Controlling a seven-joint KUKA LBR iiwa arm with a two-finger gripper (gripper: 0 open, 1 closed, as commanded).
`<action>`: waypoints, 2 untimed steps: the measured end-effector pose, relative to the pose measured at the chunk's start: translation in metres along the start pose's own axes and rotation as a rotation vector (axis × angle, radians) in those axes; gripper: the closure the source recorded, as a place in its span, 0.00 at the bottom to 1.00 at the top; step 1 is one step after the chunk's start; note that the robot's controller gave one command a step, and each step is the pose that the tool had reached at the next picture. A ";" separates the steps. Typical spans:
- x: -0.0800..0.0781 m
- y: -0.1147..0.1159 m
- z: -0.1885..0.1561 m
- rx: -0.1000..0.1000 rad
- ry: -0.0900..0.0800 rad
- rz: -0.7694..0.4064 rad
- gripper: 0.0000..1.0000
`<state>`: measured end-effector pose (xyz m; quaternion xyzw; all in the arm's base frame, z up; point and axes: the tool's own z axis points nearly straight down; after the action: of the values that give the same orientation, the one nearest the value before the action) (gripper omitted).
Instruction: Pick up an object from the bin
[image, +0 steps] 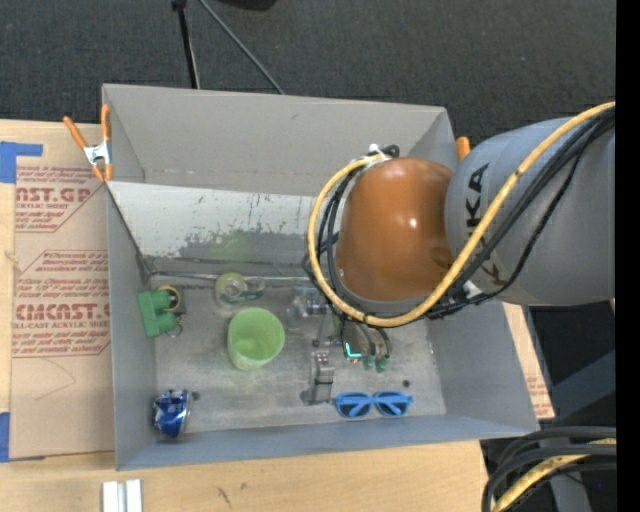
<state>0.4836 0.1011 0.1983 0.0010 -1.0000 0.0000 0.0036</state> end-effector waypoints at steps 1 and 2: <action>-0.055 0.037 0.116 0.000 -0.011 -0.267 0.00; -0.074 0.049 0.098 -0.003 -0.009 0.326 0.00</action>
Offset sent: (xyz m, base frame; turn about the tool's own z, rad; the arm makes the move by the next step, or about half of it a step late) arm 0.0573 0.0390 -0.1283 -0.2694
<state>0.5563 0.1505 0.0998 -0.1614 -0.9869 -0.0008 -0.0008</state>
